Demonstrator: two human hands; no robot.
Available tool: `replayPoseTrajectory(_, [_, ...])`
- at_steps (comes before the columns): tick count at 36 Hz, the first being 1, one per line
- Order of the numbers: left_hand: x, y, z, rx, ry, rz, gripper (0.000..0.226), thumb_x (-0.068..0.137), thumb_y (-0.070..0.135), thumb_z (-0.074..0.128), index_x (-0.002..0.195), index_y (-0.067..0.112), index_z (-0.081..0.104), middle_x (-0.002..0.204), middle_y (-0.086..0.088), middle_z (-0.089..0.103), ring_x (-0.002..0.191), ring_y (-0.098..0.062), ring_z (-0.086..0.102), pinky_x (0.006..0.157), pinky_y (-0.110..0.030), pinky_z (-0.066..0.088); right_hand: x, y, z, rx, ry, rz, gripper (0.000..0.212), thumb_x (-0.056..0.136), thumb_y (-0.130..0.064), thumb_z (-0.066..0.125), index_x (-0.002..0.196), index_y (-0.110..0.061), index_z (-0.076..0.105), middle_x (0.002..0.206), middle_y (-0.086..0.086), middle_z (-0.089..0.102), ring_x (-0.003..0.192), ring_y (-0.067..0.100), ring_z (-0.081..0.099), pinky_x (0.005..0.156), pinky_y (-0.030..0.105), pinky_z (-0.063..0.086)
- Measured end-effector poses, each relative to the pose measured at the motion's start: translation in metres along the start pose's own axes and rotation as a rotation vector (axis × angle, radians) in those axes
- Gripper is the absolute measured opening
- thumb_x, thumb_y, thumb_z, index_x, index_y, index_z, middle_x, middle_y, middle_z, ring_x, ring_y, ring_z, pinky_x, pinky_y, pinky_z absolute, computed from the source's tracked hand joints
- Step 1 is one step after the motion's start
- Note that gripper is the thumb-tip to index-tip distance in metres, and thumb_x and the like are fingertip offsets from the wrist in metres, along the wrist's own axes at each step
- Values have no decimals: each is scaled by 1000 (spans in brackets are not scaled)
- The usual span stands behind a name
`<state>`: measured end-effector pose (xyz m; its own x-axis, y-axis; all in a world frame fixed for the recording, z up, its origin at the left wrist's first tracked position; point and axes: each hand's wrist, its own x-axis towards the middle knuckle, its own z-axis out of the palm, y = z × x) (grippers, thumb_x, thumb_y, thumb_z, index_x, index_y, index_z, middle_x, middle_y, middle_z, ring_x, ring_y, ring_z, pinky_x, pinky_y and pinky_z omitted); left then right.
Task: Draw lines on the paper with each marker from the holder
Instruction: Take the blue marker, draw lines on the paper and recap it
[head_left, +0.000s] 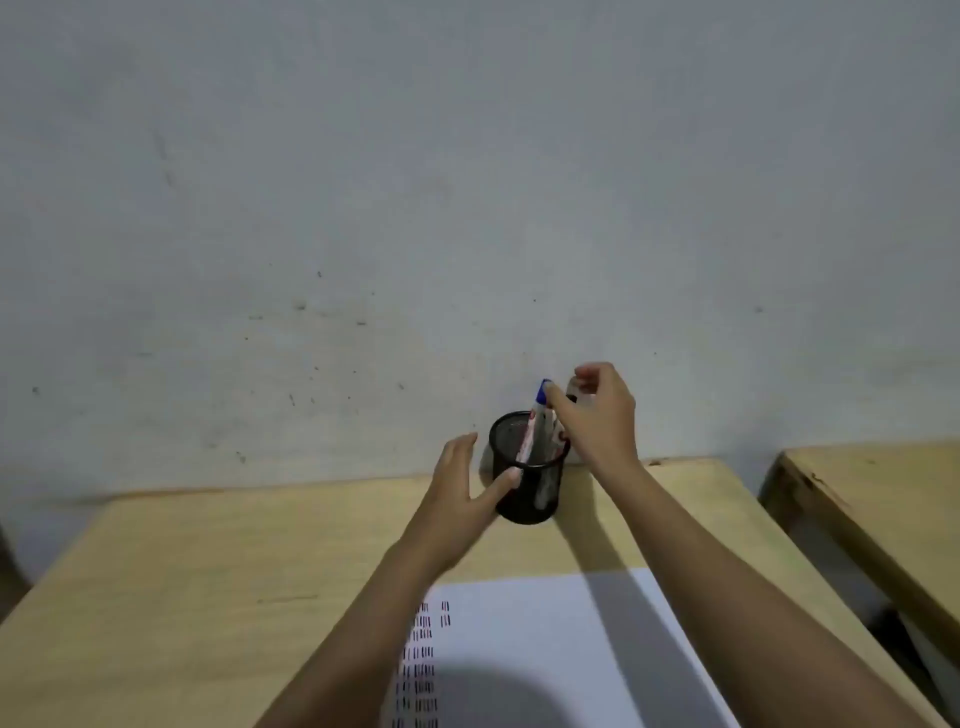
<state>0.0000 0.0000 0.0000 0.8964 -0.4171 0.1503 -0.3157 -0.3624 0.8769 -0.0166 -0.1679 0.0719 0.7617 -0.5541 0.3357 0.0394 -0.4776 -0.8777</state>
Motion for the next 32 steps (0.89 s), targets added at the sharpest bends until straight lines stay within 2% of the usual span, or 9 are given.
replayPoseTrajectory(2, [3, -5, 7, -29, -18, 35, 76, 81, 58, 57, 142, 22, 30, 144, 8, 35, 133, -6, 35, 112, -35, 32, 0, 5, 5, 20, 12, 26, 34, 76, -29, 72, 99, -10, 55, 101, 5, 60, 94, 17, 56, 75, 21, 42])
replayPoseTrajectory(4, [6, -9, 13, -41, -34, 60, 66, 81, 51, 61, 136, 26, 37, 134, 9, 42, 125, -5, 42, 109, -33, 36, 0, 11, 11, 51, -2, 44, 32, 74, -26, 74, 96, -10, 57, 90, 0, 61, 80, 11, 58, 63, 10, 43])
replayPoseTrajectory(7, [12, -16, 23, -69, -42, 79, 65, 77, 49, 67, 133, 30, 41, 129, 9, 48, 119, -5, 49, 105, -33, 42, -1, 16, 17, 78, -4, 28, 27, 73, -21, 76, 91, -12, 57, 78, -8, 58, 69, 0, 54, 56, 0, 41])
replayPoseTrajectory(15, [21, -28, 31, -176, -26, 102, 66, 72, 49, 71, 130, 30, 45, 128, 2, 56, 117, -10, 57, 100, -39, 49, 2, 22, 24, 15, -11, -1, 17, 69, -14, 75, 78, -11, 61, 66, -5, 56, 58, 4, 50, 48, 4, 38])
replayPoseTrajectory(24, [20, -22, 26, -167, -43, 99, 62, 72, 45, 73, 126, 29, 48, 127, 2, 55, 115, -9, 57, 98, -36, 51, -2, 1, 16, 112, 1, -20, 18, 69, -11, 76, 83, -11, 64, 68, -8, 58, 62, 2, 54, 54, 2, 43])
replayPoseTrajectory(26, [19, -20, 25, -185, -45, 87, 60, 70, 45, 74, 123, 28, 50, 125, 0, 56, 113, -11, 59, 96, -38, 52, -3, -9, 10, 162, 13, -31, 18, 70, -9, 75, 84, -11, 64, 69, -7, 59, 63, 2, 56, 64, 11, 50])
replayPoseTrajectory(28, [17, -17, 24, -200, -47, 78, 57, 69, 43, 76, 119, 29, 52, 124, -1, 57, 112, -12, 60, 95, -38, 53, -6, -19, 3, 207, 25, -54, 18, 72, -8, 74, 84, -12, 63, 70, -8, 60, 64, 3, 57, 66, 19, 53])
replayPoseTrajectory(32, [13, -13, 26, -193, -10, 71, 52, 69, 41, 76, 115, 29, 54, 123, -2, 57, 110, -11, 60, 95, -35, 52, -12, -38, -10, 278, 71, -147, 16, 75, -9, 72, 86, -15, 61, 76, -9, 62, 69, 2, 60, 65, 12, 51])
